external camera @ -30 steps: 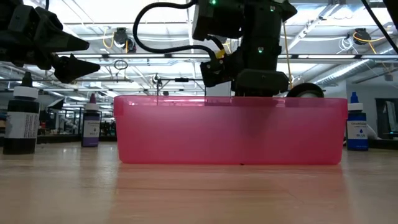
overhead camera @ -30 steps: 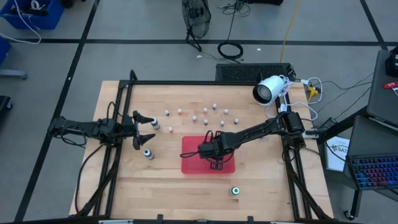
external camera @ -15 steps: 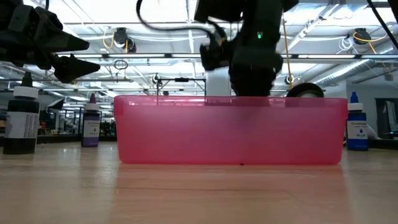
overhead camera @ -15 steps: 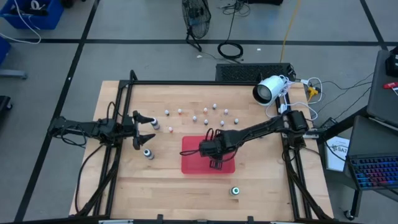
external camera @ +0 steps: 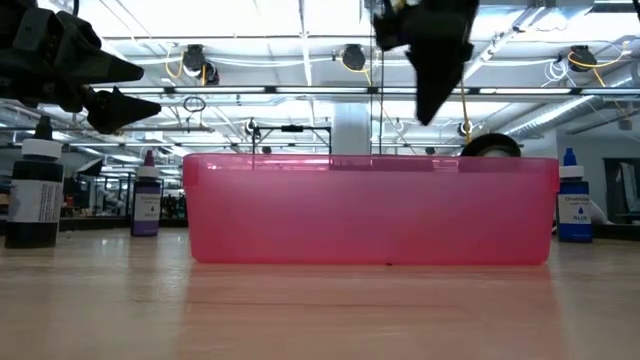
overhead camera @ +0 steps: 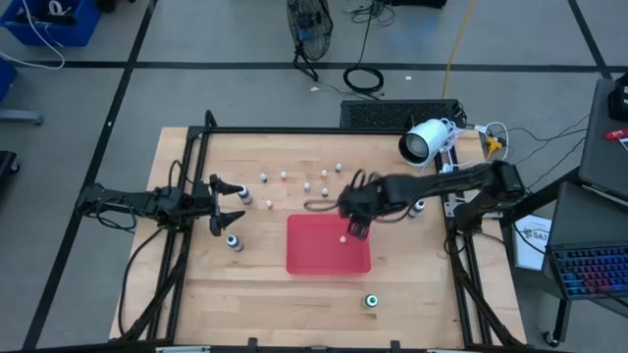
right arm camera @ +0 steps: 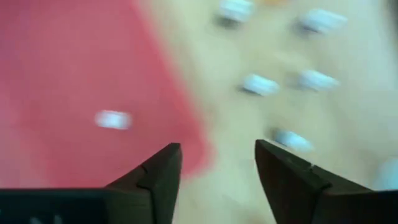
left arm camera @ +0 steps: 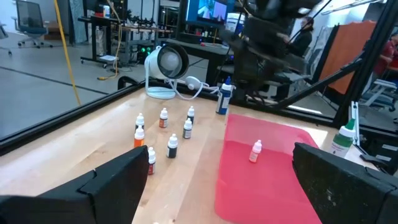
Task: Pick & Place food coloring
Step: Put the small black food coloring bottle into the pink bin
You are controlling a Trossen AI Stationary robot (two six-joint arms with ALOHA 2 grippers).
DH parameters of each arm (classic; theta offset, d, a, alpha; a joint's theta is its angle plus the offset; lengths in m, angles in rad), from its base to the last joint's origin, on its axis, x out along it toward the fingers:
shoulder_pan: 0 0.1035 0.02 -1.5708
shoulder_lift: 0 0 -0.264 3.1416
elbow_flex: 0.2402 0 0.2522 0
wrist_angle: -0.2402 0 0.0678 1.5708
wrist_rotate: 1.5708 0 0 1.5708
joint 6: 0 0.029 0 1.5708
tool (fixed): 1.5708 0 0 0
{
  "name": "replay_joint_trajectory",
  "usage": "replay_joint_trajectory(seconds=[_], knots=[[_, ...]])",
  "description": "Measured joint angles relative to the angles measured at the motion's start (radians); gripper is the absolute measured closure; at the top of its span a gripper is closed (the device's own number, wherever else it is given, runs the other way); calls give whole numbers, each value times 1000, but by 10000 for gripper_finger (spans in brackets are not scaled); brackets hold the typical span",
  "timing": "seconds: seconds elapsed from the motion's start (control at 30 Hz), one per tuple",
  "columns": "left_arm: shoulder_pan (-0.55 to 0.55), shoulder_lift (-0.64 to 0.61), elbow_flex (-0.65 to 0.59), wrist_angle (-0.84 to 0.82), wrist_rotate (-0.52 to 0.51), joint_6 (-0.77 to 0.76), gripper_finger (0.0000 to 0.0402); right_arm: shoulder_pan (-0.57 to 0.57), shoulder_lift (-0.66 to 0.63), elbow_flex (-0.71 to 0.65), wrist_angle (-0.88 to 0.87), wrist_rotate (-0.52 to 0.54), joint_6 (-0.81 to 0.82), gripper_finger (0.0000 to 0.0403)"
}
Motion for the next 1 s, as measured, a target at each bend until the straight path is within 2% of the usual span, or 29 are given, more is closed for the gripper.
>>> replay_joint_trajectory(seconds=[0.13,0.3,0.47,0.63,1.0], knots=[[0,0,0,0,0,0,9,-101,-31,-6,-118,33,15,173],[0,0,0,0,0,0,9,-240,-32,-64,-103,29,-59,163],[0,0,0,0,0,0,9,-353,-30,-167,6,-74,-122,163],[0,0,0,0,0,0,9,-390,-31,-263,153,-101,-168,163],[0,0,0,0,0,0,9,-391,-32,-432,367,-110,-219,163]])
